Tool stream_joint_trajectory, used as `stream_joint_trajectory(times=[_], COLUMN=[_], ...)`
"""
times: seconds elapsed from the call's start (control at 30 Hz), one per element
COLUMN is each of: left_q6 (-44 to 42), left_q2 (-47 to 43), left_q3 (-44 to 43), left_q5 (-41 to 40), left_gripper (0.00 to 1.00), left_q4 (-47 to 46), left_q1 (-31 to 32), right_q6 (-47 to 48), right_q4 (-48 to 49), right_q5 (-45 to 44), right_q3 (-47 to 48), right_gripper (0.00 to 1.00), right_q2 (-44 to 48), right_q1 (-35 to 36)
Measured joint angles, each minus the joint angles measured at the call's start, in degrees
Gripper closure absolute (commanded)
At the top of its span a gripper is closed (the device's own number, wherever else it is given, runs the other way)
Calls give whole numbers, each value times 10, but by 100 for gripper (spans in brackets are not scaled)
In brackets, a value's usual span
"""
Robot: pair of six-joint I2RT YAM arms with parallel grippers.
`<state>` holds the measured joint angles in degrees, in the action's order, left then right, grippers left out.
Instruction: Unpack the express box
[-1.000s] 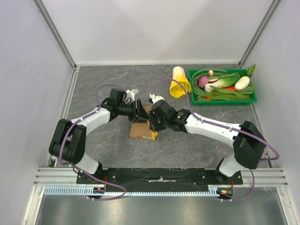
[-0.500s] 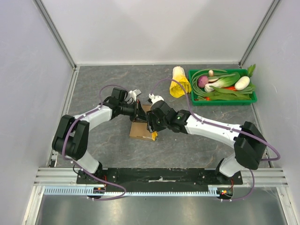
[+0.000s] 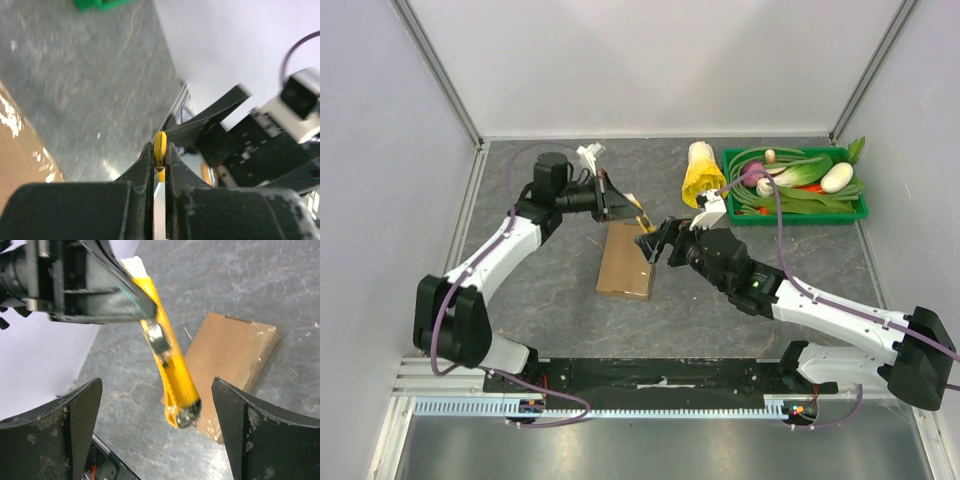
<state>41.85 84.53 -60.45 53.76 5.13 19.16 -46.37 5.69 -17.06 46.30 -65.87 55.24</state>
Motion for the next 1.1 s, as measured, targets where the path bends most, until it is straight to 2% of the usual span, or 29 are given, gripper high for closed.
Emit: stream_joint_trajectory(times=[0.27, 0.43, 0.67, 1.1], left_q6=[174, 294, 372, 472], left_q2=[-66, -80, -109, -128], left_q3=[-16, 25, 60, 122], left_q5=[-66, -101, -153, -198], left_gripper=[98, 98, 98, 98], left_q4=[-188, -296, -377, -510], left_q1=[-8, -7, 8, 41], right_q6=[-16, -1, -2, -27], right_q4=[131, 191, 207, 221], right_q5=[-29, -36, -37, -5], right_q3=[-13, -1, 41, 84], right_gripper=[2, 2, 24, 40], right_q2=[7, 11, 14, 9], right_q1=[0, 0, -8, -29])
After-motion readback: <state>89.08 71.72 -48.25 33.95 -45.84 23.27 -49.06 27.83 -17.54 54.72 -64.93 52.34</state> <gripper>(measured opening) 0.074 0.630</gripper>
